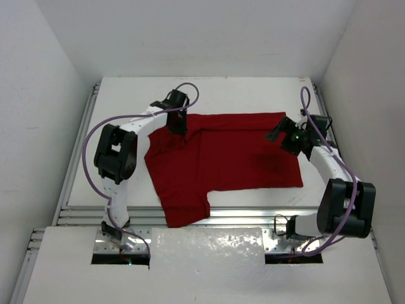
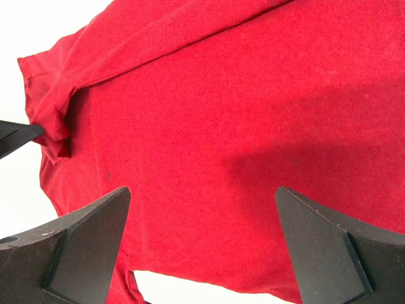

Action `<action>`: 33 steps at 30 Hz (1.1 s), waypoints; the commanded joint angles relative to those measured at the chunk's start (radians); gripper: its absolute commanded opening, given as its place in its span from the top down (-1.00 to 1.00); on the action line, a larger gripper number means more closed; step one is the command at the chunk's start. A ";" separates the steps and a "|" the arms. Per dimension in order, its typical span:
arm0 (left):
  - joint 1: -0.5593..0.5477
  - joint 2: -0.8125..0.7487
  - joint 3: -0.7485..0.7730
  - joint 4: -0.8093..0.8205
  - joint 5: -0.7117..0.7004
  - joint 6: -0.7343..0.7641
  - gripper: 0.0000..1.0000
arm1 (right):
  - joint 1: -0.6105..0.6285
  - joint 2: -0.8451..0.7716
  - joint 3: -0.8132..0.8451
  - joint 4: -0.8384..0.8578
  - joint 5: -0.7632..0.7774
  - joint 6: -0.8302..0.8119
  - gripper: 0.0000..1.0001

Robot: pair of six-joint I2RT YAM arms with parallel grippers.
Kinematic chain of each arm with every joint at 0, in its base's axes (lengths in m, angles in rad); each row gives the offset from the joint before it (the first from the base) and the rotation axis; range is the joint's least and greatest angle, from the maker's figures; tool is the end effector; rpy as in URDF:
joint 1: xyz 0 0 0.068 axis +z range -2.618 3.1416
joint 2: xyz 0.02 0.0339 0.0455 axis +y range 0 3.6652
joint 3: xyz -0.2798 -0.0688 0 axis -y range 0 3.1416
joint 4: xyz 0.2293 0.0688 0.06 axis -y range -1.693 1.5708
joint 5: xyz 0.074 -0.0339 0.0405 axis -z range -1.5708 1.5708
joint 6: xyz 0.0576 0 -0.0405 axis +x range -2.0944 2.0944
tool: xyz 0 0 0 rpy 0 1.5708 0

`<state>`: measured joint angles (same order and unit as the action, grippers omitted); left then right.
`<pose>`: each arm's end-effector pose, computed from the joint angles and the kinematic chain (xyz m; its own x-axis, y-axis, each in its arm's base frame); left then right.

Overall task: Fold and stack the t-shirts
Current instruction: Fold the flattened tshirt in 1/3 of the way

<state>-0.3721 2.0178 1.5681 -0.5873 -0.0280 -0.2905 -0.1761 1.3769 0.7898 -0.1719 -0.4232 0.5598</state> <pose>0.4109 -0.1586 0.2069 -0.8687 0.0317 -0.4944 0.1058 0.9868 -0.1226 0.2818 -0.0261 0.2239 -0.6451 0.6066 -0.4647 0.2466 0.7409 0.6248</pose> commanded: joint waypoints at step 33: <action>-0.254 0.153 0.076 0.072 -0.507 0.059 0.29 | 0.058 0.028 0.066 0.003 -0.008 -0.060 -0.95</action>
<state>-0.6407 2.1651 1.5871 -0.5312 -0.5114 -0.2546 -0.1265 1.4029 0.8268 -0.1967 -0.4206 0.5186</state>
